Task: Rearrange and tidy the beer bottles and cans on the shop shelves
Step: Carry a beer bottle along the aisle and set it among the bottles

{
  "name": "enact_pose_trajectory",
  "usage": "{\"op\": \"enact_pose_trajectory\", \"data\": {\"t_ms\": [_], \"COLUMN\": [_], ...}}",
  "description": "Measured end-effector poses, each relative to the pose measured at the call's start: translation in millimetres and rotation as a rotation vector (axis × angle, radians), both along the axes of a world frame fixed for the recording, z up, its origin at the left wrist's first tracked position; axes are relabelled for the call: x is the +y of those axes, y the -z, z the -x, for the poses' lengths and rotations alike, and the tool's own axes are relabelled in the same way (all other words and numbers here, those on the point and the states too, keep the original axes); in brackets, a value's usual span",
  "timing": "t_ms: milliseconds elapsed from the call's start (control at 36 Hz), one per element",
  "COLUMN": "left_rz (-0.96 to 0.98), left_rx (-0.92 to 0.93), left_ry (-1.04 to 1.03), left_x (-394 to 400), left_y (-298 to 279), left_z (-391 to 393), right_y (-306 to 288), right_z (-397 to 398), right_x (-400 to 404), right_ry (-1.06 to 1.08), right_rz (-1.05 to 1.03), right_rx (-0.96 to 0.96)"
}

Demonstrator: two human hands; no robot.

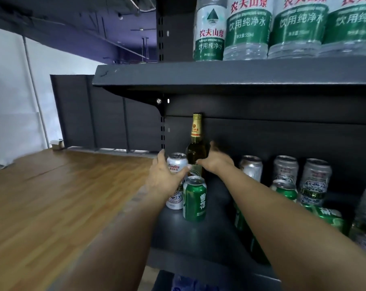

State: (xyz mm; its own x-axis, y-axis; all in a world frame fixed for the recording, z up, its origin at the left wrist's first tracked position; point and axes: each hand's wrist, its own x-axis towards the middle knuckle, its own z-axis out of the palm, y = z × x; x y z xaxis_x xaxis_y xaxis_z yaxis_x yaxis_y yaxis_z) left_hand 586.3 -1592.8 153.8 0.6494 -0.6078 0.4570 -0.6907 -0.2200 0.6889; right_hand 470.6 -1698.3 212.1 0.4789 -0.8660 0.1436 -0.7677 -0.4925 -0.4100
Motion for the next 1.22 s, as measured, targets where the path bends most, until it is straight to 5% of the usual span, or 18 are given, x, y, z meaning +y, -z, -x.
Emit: {"op": "enact_pose_trajectory", "data": {"t_ms": [250,361,500,639,1028,1222], "left_rz": [-0.009,0.008,-0.057,-0.026,-0.028,0.242], "left_rx": [0.036,0.096,0.039,0.038,-0.017,-0.317], "left_ry": [0.166,0.209,0.202,0.186,0.128,-0.011], "left_x": [-14,-15,-15,-16,-18,-2], "left_y": [8,12,13,13,9,-5], "left_z": [-29,-34,-37,-34,-27,-2], "right_y": [13,61,31,18,12,-4], "right_z": [-41,-73,-59,-49,3,23], "right_x": [-27,-112,-47,-30,-2,35], "right_ry": [0.053,0.067,0.111,0.082,0.243,0.342], "right_rz": [-0.152,-0.158,-0.185,-0.227,0.066,0.264], "right_rx": [-0.222,-0.258,-0.486,-0.479,-0.277,-0.406]}}
